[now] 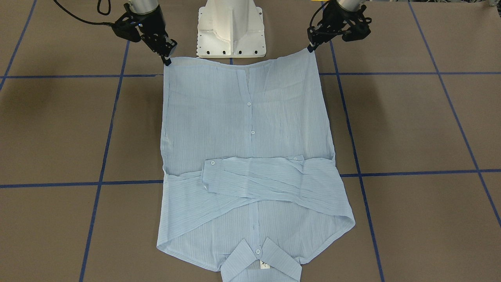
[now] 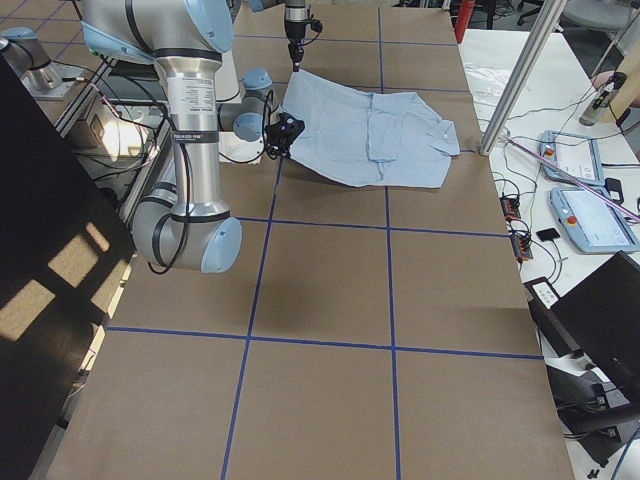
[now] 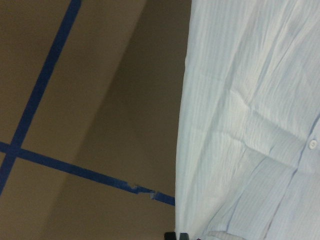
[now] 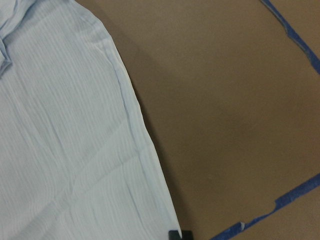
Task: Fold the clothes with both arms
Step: 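Grasp both hem corners with the left and right grippers, then lift the hem with both grippers and fold it up onto the collar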
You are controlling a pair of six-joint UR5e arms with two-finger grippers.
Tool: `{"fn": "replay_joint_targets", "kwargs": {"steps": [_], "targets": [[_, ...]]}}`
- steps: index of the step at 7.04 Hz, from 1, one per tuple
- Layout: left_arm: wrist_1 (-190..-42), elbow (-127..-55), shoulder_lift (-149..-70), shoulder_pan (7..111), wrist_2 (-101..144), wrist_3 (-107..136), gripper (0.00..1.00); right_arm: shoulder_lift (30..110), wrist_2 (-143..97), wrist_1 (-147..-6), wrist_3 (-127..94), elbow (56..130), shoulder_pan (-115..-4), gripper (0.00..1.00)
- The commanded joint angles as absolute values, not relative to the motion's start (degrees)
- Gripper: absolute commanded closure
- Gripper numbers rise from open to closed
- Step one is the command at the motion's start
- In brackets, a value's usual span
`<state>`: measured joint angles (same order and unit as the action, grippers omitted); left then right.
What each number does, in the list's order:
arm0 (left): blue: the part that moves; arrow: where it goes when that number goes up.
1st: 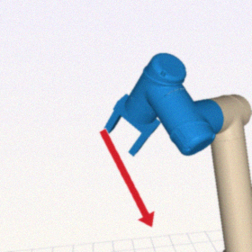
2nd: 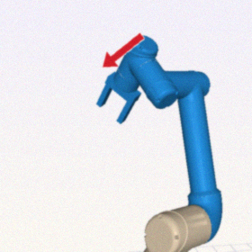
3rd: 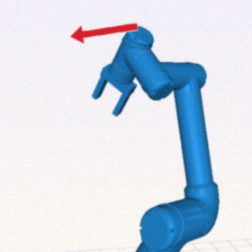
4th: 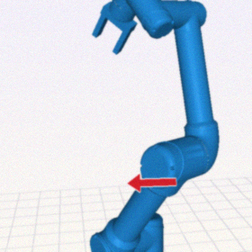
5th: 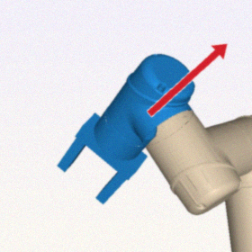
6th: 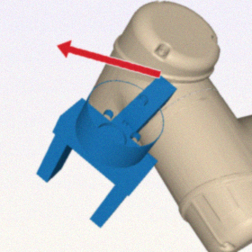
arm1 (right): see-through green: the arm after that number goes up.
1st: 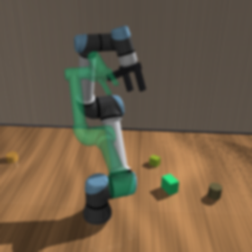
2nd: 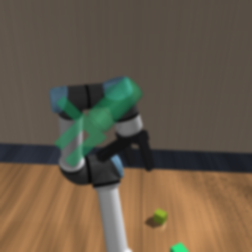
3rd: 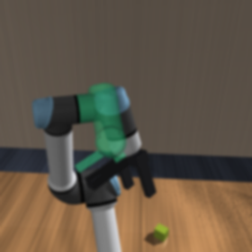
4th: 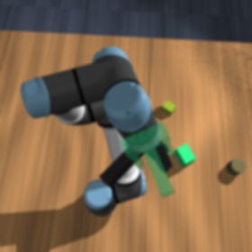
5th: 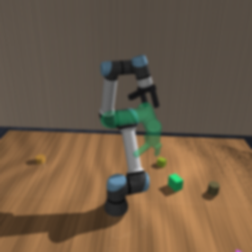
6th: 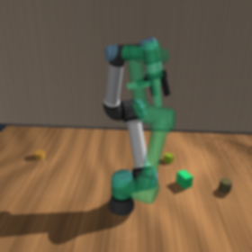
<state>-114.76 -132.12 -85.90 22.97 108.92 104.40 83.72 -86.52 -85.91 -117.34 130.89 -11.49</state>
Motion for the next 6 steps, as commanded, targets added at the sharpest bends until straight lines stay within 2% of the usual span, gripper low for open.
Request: {"fn": "replay_joint_targets", "kwargs": {"steps": [1, 2, 4, 6], "targets": [[-114.4, -131.1, -88.0, 35.3, 116.7, 101.0, 1.00, 81.9, -86.7, -86.8, -116.8, 130.7, -16.8, 1.00], [-112.9, -126.4, -94.4, 41.2, 116.9, 96.5, 1.00, 77.9, -87.0, -87.4, -115.4, 129.0, -20.7, 1.00], [-106.5, -113.2, -108.9, 51.0, 117.0, 90.3, 1.00, 66.4, -95.8, -93.3, -108.8, 120.8, -33.9, 1.00], [-106.5, -103.8, -114.7, 56.6, 119.2, 86.6, 1.00, 61.8, -101.5, -92.8, -103.9, 113.2, -43.2, 1.00]]}}
